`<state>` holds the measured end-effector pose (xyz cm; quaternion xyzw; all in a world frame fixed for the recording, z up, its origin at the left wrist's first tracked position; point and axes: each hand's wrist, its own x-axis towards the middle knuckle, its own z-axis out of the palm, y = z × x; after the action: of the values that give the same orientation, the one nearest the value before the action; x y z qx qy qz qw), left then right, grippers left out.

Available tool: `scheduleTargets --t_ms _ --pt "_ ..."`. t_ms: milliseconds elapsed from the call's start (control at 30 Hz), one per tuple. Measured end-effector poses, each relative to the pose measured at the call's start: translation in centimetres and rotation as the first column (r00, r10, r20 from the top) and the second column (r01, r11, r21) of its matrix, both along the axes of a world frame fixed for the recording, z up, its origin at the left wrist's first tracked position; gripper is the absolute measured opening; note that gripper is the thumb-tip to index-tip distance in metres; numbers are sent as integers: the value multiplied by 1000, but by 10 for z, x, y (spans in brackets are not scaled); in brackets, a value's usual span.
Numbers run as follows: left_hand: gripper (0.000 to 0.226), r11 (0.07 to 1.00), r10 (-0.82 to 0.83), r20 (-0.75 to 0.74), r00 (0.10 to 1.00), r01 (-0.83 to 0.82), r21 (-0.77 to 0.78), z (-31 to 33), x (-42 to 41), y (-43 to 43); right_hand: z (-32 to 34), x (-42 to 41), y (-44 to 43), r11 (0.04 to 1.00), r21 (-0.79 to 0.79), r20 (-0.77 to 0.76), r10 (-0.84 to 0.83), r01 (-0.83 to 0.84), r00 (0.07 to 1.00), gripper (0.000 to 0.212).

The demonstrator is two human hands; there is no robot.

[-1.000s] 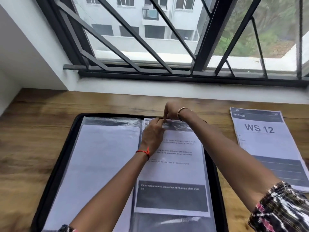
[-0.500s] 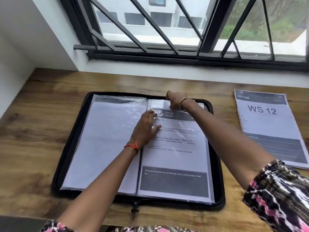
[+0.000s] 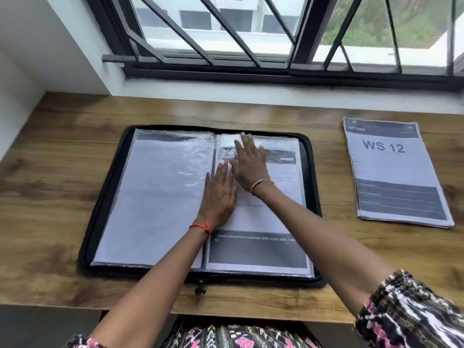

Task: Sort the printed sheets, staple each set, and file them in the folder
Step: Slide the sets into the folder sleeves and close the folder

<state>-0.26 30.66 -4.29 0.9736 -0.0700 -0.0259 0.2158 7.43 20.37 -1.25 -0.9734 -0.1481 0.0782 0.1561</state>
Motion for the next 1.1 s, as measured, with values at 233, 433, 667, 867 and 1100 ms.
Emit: scheduleTargets --t_ms 233,433,667,867,1100 --pt "58 992 36 69 997 -44 117 -16 -14 -11 -32 -66 -31 996 -37 -47 -86 85 995 70" --pt "70 985 28 72 997 -40 168 -20 -14 -12 -41 -92 -79 978 -48 -25 -204 203 979 84" --pt "72 982 33 108 994 -52 181 -23 -35 -28 -45 -117 -110 921 12 12 -390 390 921 86" --pt "79 972 -12 36 999 3 237 -21 -68 -56 -37 -123 -112 883 119 48 -462 454 886 86" --pt "71 937 -233 78 969 203 283 -24 -100 -90 -28 -116 -115 793 287 77 -579 538 812 35"
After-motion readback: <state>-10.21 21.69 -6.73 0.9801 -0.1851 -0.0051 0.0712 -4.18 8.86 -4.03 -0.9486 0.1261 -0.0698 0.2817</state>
